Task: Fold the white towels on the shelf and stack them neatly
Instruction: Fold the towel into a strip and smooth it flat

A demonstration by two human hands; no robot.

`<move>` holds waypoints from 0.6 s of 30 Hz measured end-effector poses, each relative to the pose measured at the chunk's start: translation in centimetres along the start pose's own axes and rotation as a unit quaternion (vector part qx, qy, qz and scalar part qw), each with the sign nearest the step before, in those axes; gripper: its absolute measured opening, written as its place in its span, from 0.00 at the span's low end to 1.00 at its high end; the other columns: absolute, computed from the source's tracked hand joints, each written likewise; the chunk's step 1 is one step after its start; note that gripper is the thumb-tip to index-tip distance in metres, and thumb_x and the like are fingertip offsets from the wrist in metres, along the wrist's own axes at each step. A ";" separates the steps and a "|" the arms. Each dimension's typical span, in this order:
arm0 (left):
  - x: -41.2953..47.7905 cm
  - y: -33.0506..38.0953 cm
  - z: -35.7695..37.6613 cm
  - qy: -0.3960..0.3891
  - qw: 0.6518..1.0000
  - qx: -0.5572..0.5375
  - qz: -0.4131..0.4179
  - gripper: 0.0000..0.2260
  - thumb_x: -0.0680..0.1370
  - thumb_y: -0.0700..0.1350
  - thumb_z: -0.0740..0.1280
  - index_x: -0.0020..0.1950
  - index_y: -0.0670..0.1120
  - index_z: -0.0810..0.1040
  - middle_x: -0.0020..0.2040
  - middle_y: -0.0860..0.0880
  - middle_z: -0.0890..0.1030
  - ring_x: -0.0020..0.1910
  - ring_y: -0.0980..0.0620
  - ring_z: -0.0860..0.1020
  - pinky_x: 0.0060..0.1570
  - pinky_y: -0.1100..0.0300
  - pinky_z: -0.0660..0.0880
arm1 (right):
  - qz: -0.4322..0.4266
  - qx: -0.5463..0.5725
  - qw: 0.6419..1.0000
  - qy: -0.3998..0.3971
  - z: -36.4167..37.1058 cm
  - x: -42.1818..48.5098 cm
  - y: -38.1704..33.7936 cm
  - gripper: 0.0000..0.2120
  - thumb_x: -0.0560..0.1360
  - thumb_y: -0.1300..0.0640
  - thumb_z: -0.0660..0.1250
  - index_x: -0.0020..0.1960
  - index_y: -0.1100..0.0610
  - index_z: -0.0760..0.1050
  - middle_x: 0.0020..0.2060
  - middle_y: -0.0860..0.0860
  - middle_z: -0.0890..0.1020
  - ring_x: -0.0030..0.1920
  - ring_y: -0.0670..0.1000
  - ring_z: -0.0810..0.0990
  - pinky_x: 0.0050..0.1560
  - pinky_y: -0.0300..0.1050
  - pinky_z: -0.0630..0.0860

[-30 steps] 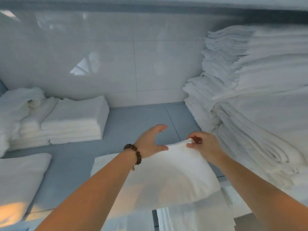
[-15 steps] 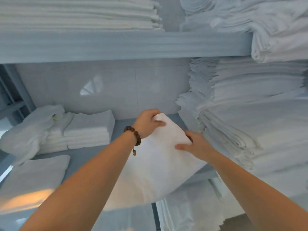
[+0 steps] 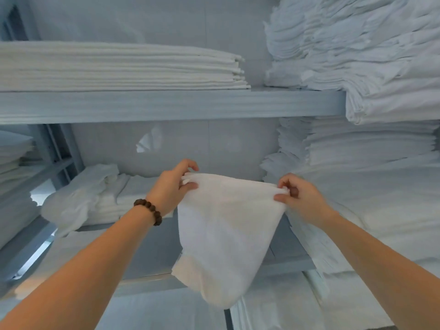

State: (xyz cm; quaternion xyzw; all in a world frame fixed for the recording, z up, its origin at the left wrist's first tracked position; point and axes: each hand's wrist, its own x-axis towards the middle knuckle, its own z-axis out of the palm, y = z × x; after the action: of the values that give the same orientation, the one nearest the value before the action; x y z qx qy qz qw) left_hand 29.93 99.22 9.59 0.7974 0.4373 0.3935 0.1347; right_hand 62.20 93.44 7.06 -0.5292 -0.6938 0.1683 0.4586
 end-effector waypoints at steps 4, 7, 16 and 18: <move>-0.7 -0.5 -0.7 -0.025 0.999 0.044 0.019 0.08 0.74 0.41 0.71 0.48 0.52 0.77 0.42 0.54 0.80 0.39 0.57 0.76 0.38 0.65 0.68 | 0.027 -0.020 0.998 -0.044 -1.1 1.3 -0.4 0.07 0.67 0.68 0.74 0.38 0.61 0.76 0.20 0.42 0.67 0.26 0.43 0.63 0.30 0.36 0.59; -0.2 -0.2 -1.3 -0.038 0.998 0.043 0.014 0.07 0.71 0.41 0.74 0.41 0.53 0.79 0.39 0.58 0.81 0.40 0.61 0.77 0.39 0.70 0.68 | 0.035 -0.049 0.996 -0.059 -1.7 2.2 -1.1 0.08 0.66 0.68 0.74 0.36 0.61 0.76 0.24 0.48 0.67 0.27 0.43 0.62 0.32 0.40 0.58; -1.6 -0.8 -0.2 -0.071 0.992 0.104 -0.012 0.07 0.70 0.48 0.75 0.36 0.50 0.78 0.32 0.54 0.79 0.32 0.57 0.74 0.35 0.62 0.69 | -0.010 -0.130 0.990 -0.050 -2.9 1.6 -1.0 0.15 0.65 0.65 0.75 0.32 0.53 0.71 0.29 0.53 0.74 0.32 0.51 0.69 0.32 0.34 0.63; -2.0 -1.3 1.2 -0.074 0.991 0.111 -0.023 0.08 0.71 0.48 0.74 0.36 0.50 0.77 0.33 0.54 0.77 0.33 0.56 0.73 0.34 0.62 0.68 | 0.003 -0.136 0.989 -0.056 -2.5 1.1 0.9 0.17 0.66 0.65 0.75 0.31 0.50 0.69 0.27 0.54 0.73 0.31 0.51 0.68 0.30 0.35 0.62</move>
State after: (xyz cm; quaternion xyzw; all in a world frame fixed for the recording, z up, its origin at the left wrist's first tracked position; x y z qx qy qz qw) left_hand 29.47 98.52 7.10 0.8242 0.4850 0.2792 0.0865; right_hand 64.74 94.08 8.25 -0.5781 -0.7332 0.1030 0.3428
